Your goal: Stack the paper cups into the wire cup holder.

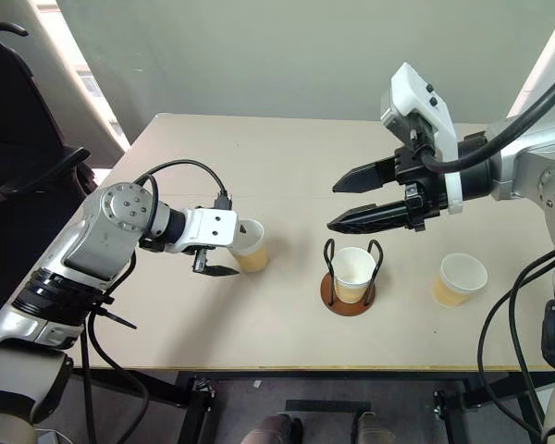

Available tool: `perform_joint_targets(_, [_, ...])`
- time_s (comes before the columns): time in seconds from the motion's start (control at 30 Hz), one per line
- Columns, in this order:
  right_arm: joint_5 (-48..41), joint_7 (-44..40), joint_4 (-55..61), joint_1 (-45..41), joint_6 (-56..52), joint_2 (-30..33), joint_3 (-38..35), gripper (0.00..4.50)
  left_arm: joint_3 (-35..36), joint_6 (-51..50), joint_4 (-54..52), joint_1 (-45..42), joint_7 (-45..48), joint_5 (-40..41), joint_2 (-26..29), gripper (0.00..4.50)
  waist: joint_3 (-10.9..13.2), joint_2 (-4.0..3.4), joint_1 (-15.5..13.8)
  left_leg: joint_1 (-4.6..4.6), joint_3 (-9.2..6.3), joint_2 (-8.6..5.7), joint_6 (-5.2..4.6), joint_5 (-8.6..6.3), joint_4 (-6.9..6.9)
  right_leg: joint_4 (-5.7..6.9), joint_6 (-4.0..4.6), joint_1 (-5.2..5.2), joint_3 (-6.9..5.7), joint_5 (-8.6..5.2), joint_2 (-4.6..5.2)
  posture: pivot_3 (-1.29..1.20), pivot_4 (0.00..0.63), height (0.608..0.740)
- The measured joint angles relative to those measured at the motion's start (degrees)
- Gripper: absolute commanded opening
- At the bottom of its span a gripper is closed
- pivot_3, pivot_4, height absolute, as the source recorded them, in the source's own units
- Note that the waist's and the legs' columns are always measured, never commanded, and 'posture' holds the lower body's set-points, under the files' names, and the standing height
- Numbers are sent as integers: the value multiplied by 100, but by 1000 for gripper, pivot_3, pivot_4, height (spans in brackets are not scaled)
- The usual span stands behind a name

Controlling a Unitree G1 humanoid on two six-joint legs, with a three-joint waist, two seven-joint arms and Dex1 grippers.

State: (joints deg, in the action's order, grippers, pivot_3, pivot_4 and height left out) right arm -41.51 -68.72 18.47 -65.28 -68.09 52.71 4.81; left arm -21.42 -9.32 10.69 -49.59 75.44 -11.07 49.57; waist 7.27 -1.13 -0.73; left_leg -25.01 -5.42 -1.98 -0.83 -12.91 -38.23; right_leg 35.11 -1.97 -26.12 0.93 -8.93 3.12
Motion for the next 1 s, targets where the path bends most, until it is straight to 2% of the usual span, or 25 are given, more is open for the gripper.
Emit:
perform_joint_targets(0.07, [-52, 51, 6, 42, -10, 3, 0, 3045, -28, 116, 210, -2, -81, -81, -115, 4500, 0, 0, -6, -2, 0, 0, 0, 0, -2, -1, -2, 0, 0, 1, 0, 0, 150, 740])
perform_joint_targets(0.2, [-146, 127, 29, 55, -32, 16, 0, 3091, -107, 370, 585, -5, -220, -250, -297, 3612, 0, 0, -7, -4, 0, -1, 2, 1, -3, -3, -4, -1, 0, 2, 0, 0, 150, 740])
perform_joint_targets(0.53, [-242, 174, 37, 63, -27, 154, 0, 3091, -81, 807, 891, -108, -114, -128, -528, 74, 0, 0, -12, -5, 1, -1, 1, 1, -3, -5, -18, -1, 0, 11, 0, 0, 150, 740])
perform_joint_targets(0.77, [-330, 175, 44, 240, 137, 232, -15, 3091, 121, 865, 868, -225, 470, 408, -514, 30, 0, 0, -15, -6, 0, -1, -1, 0, -6, -4, -24, 0, 0, 14, 0, 0, 150, 740])
perform_joint_targets(1.0, [-300, 188, 42, 760, 766, 296, -375, 3091, 348, 640, 853, -885, 975, 907, -543, 30, -2, 3, -31, -13, 1, -2, -9, -3, -17, -7, -35, 1, -1, 21, 1, 0, 150, 740])
